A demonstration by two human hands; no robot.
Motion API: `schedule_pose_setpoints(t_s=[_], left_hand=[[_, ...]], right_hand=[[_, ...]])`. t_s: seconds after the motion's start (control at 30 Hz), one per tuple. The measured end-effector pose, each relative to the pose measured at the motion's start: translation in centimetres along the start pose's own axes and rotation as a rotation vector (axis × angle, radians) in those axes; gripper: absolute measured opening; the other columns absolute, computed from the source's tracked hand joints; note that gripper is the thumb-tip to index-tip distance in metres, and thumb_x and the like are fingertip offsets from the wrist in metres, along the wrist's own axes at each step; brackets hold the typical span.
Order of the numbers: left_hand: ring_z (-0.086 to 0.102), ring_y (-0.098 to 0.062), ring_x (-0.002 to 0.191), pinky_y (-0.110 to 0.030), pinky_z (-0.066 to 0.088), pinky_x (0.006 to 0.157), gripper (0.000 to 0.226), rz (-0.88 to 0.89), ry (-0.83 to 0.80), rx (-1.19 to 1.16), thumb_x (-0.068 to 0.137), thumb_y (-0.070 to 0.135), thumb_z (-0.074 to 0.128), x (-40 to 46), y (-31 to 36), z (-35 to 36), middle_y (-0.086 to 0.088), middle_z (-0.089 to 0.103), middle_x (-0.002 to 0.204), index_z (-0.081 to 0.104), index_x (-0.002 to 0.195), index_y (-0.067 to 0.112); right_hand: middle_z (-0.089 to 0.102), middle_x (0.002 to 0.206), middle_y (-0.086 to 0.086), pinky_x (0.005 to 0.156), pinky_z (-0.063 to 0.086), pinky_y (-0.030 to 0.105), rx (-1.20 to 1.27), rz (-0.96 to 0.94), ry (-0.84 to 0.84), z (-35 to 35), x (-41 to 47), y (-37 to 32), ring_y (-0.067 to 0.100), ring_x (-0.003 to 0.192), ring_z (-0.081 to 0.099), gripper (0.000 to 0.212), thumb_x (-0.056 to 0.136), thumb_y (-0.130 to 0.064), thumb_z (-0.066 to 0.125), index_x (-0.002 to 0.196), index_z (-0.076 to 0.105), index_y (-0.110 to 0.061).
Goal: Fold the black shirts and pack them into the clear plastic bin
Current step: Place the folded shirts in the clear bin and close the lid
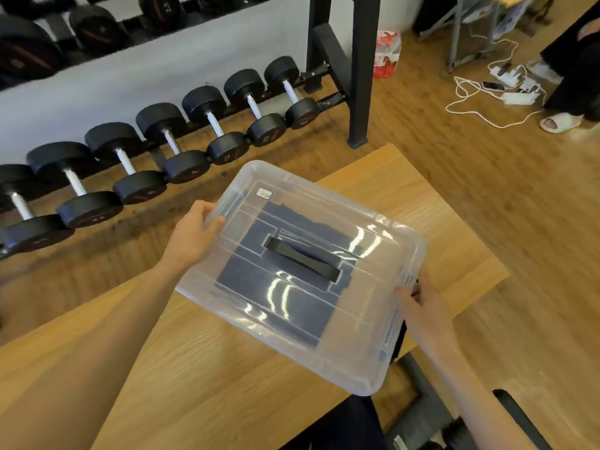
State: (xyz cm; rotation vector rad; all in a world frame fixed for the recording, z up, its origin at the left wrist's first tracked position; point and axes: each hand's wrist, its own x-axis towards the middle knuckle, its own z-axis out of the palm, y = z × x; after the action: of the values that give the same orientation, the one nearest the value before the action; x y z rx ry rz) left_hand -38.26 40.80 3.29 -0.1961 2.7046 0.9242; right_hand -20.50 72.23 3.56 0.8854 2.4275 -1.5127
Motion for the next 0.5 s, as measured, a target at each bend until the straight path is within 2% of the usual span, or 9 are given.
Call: schedule_pose_setpoints(t_s=[0.07, 0.13, 0.17, 0.27, 0.33, 0.4, 0.47, 0.5], left_hand=[[0.055, -0.016, 0.089, -0.044, 0.056, 0.084, 0.022, -0.076, 0.008, -0.031, 0.101, 0.037, 0.045, -1.4, -1.1, -0.4, 0.000, 0.053, 0.112, 0.043, 0.117, 0.023], [0.056, -0.018, 0.090, -0.045, 0.057, 0.083, 0.022, -0.134, 0.022, -0.067, 0.101, 0.036, 0.045, -2.9, -2.1, -0.7, 0.000, 0.053, 0.112, 0.041, 0.117, 0.022], [0.056, -0.018, 0.089, -0.044, 0.057, 0.080, 0.021, -0.157, 0.029, -0.088, 0.101, 0.035, 0.046, -3.8, -2.6, -0.8, 0.000, 0.053, 0.110, 0.040, 0.116, 0.022], [0.059, -0.019, 0.085, -0.042, 0.059, 0.065, 0.022, -0.222, 0.052, -0.151, 0.100, 0.033, 0.048, -6.3, -3.8, -0.9, 0.002, 0.053, 0.100, 0.041, 0.115, 0.020], [0.060, -0.020, 0.083, -0.035, 0.056, 0.053, 0.022, -0.266, 0.095, -0.217, 0.100, 0.030, 0.050, -7.9, -4.2, -0.7, 0.001, 0.053, 0.098, 0.042, 0.116, 0.017], [0.058, -0.016, 0.078, -0.022, 0.049, 0.043, 0.024, -0.299, 0.150, -0.289, 0.099, 0.028, 0.051, -9.3, -4.4, -0.2, 0.000, 0.054, 0.094, 0.044, 0.117, 0.012], [0.056, -0.012, 0.072, -0.015, 0.045, 0.038, 0.025, -0.317, 0.188, -0.336, 0.099, 0.025, 0.052, -10.6, -4.4, 0.1, 0.001, 0.054, 0.088, 0.044, 0.115, 0.009], [0.057, -0.013, 0.071, -0.016, 0.046, 0.039, 0.024, -0.324, 0.208, -0.348, 0.099, 0.025, 0.052, -11.2, -4.3, 0.3, 0.001, 0.053, 0.086, 0.044, 0.114, 0.007]], right_hand=[[0.051, 0.082, -0.006, 0.054, 0.041, 0.014, -0.058, -0.061, -0.028, 0.1, 1.5, -0.7, 0.013, 0.072, 0.052, 0.046, 0.099, -0.014, 0.044, 0.132, 0.031, -0.044], [0.058, 0.090, 0.007, 0.062, 0.049, 0.033, -0.113, -0.092, -0.062, 0.2, 3.0, -1.1, 0.027, 0.080, 0.058, 0.051, 0.099, -0.019, 0.042, 0.146, 0.029, -0.034], [0.058, 0.093, 0.012, 0.063, 0.048, 0.039, -0.141, -0.103, -0.078, 0.2, 3.8, -1.4, 0.029, 0.080, 0.057, 0.056, 0.100, -0.020, 0.042, 0.152, 0.022, -0.026], [0.044, 0.075, 0.002, 0.052, 0.033, 0.022, -0.193, -0.153, -0.129, 0.4, 6.0, -2.5, 0.014, 0.062, 0.043, 0.063, 0.102, -0.020, 0.038, 0.156, 0.005, -0.018], [0.037, 0.072, -0.002, 0.049, 0.028, 0.021, -0.233, -0.211, -0.154, 0.7, 7.1, -3.6, 0.012, 0.060, 0.038, 0.061, 0.103, -0.018, 0.036, 0.155, 0.004, -0.017], [0.047, 0.083, 0.001, 0.053, 0.034, 0.024, -0.272, -0.258, -0.179, 1.2, 8.2, -4.8, 0.016, 0.069, 0.047, 0.058, 0.103, -0.017, 0.035, 0.155, 0.009, -0.014], [0.056, 0.115, 0.019, 0.074, 0.041, 0.033, -0.281, -0.308, -0.191, 1.7, 9.0, -6.2, 0.033, 0.099, 0.055, 0.052, 0.104, -0.015, 0.035, 0.153, 0.019, -0.011], [0.052, 0.128, 0.027, 0.084, 0.040, 0.039, -0.296, -0.331, -0.195, 1.8, 9.3, -6.8, 0.040, 0.113, 0.050, 0.051, 0.104, -0.013, 0.035, 0.152, 0.022, -0.010]])
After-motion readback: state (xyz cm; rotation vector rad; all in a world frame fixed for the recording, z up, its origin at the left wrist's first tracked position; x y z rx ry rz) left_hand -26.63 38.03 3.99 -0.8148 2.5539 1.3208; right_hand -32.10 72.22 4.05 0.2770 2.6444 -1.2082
